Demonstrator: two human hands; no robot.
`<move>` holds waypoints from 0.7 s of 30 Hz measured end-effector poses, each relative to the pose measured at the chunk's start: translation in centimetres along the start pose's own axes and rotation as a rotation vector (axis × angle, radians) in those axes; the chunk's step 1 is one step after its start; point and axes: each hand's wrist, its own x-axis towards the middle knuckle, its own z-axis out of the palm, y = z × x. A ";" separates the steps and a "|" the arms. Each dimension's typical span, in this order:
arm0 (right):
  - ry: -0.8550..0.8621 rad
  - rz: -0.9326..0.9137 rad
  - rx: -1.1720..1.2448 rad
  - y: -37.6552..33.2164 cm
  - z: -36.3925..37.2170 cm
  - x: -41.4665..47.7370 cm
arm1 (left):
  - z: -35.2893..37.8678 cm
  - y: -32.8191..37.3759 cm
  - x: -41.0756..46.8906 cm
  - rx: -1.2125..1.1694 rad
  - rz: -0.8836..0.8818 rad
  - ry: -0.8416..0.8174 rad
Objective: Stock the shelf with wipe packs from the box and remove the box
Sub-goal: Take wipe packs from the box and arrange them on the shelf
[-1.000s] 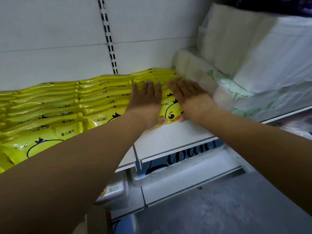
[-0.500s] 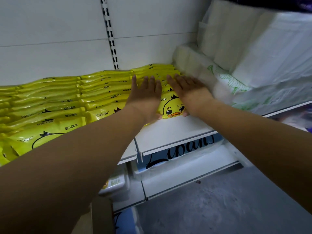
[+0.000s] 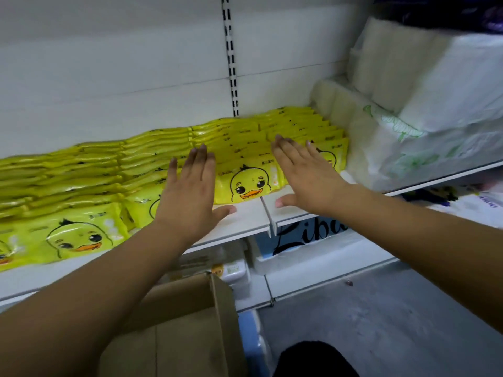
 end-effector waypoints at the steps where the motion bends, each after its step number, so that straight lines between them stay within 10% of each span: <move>1: 0.013 -0.037 0.024 -1.6 -0.3 0.2 | -0.4 -1.9 -1.3 0.005 -0.038 -0.005; 21: 0.115 -0.137 -0.047 -20.9 1.9 11.7 | 3.0 -20.8 -9.5 0.234 -0.190 -0.324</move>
